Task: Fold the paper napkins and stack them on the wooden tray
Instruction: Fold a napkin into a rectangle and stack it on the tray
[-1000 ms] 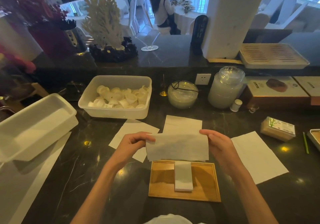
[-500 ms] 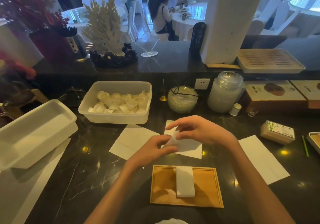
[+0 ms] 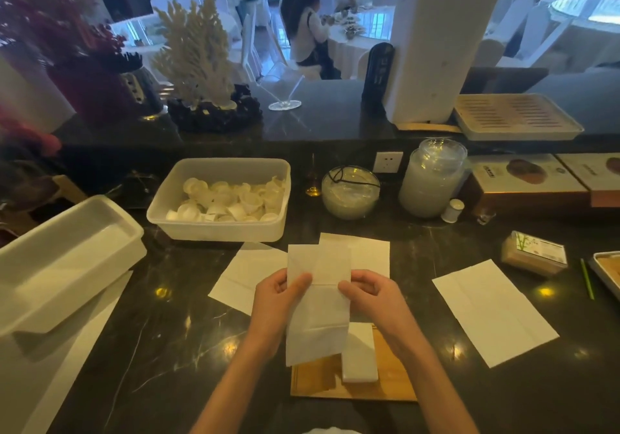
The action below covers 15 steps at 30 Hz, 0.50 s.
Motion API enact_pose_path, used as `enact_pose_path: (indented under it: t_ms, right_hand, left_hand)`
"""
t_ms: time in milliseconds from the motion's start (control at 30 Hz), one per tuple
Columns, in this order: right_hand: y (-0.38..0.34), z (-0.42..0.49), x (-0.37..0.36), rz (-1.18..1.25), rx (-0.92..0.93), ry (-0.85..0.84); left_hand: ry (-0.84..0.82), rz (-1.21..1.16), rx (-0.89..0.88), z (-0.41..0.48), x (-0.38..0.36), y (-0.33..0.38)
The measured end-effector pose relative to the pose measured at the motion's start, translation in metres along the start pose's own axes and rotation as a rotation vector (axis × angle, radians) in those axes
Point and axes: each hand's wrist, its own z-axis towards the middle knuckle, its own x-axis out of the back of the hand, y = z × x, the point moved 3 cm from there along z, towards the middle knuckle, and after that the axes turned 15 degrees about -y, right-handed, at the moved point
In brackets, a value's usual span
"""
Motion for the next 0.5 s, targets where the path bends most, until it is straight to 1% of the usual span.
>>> enact_pose_path:
  t_ms: [200, 333, 500]
  right_hand:
    - [0.0001, -0.0036, 0.0034, -0.014, 0.021, 0.073]
    - [-0.0028, -0.0055, 0.0012, -0.011, 0.034, 0.055]
    - [-0.0045, -0.0073, 0.0038, -0.011, 0.037, 0.054]
  left_hand:
    - [-0.007, -0.062, -0.008, -0.0015, -0.0025, 0.0005]
    - [-0.017, -0.087, -0.006, -0.0019, -0.0014, 0.0019]
    - [-0.035, -0.064, 0.016, -0.0048, 0.0018, 0.0045]
